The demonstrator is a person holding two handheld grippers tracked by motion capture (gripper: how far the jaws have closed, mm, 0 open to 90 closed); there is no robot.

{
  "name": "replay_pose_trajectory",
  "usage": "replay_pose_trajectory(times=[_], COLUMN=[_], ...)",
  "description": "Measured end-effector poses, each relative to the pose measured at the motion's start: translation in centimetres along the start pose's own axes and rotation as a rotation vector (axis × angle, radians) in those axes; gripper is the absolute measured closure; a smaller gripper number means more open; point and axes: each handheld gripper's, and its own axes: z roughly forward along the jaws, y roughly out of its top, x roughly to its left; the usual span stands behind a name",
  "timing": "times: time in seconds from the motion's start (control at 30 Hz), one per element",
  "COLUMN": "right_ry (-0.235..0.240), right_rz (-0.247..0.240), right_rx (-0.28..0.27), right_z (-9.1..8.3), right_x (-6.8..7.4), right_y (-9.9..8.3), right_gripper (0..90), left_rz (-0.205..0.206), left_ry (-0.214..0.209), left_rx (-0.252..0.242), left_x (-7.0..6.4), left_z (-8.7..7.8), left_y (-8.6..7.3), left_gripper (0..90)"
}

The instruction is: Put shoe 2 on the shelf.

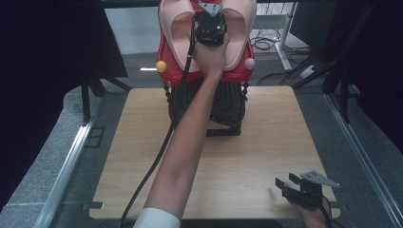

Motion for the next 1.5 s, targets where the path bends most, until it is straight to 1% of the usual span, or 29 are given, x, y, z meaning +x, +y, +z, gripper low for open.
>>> replay_pose_trajectory(times=[0.1, 0.13, 0.2, 0.27, 0.47, 0.5, 0.57, 0.63, 0.77, 0.87, 0.93, 1.0, 1.13, 1.2, 1.27, 1.37, 1.5], right_ry=[0.0, -0.001, 0.0, -0.001, 0.0, 0.0, -0.002, -0.003, -0.005, -0.008, -0.008, -0.01, -0.011, -0.01, -0.01, -0.011, -0.016], right_rz=[0.0, -0.001, -0.002, -0.001, 0.0, -0.001, -0.004, -0.005, -0.005, -0.007, -0.011, -0.011, -0.019, -0.022, -0.023, -0.022, -0.023], right_rx=[0.0, -0.002, -0.001, 0.001, 0.005, 0.005, 0.003, 0.004, 0.007, 0.01, 0.014, 0.016, 0.017, 0.021, 0.023, 0.025, 0.025], right_z=[0.0, 0.0, 0.0, 0.0, 0.1, 0.1, 0.2, 0.2, 0.3, 0.4, 0.4, 0.4, 0.5, 0.6, 0.6, 0.7, 0.7], right_x=[0.1, 0.1, 0.1, 0.1, 0.2, 0.2, 0.3, 0.3, 0.3, 0.4, 0.4, 0.4, 0.6, 0.7, 0.7, 0.8, 0.8], right_y=[0.0, 0.0, 0.0, 0.0, 0.0, 0.0, 0.0, 0.0, 0.0, 0.0, 0.0, 0.0, -0.1, -0.1, -0.1, -0.1, -0.2], right_gripper=[36.8, 36.9, 36.9, 36.8, 36.9, 36.8, 36.9, 36.8, 36.8, 36.8, 36.8, 36.8, 36.8, 36.8, 36.8, 36.8, 36.8], left_rz=[0.003, -0.002, -0.002, 0.01, 0.023, 0.026, 0.028, 0.017, 0.008, -0.011, 0.001, 0.003, -0.007, -0.001, 0.018, 0.026, 0.04], left_ry=[-0.002, -0.002, -0.009, -0.012, -0.077, -0.084, -0.117, -0.152, -0.2, -0.239, -0.253, -0.271, -0.313, -0.332, -0.339, -0.356, -0.381], left_rx=[0.004, -0.004, -0.012, -0.026, -0.036, -0.038, -0.036, -0.033, -0.022, -0.013, -0.006, -0.005, 0.001, 0.006, 0.011, 0.014, 0.023], left_x=[0.0, 0.0, 0.1, 0.2, 0.4, 0.5, 0.7, 1.1, 1.7, 2.1, 2.4, 2.8, 3.7, 4.2, 4.6, 5.4, 6.0], left_z=[-0.1, -0.2, -0.6, -1.0, -2.8, -3.1, -3.8, -4.5, -5.7, -6.8, -7.5, -8.3, -9.9, -10.8, -11.7, -13.4, -15.2], left_y=[-0.2, -0.3, -0.2, 0.0, 0.4, 0.4, 0.3, 0.1, -0.4, -1.1, -1.6, -2.2, -3.6, -4.4, -5.1, -6.4, -7.9], left_gripper=[80.4, 80.0, 75.1, 70.5, 59.3, 58.6, 56.9, 55.5, 54.3, 53.9, 53.5, 53.0, 52.3, 51.9, 51.4, 51.3, 51.2])
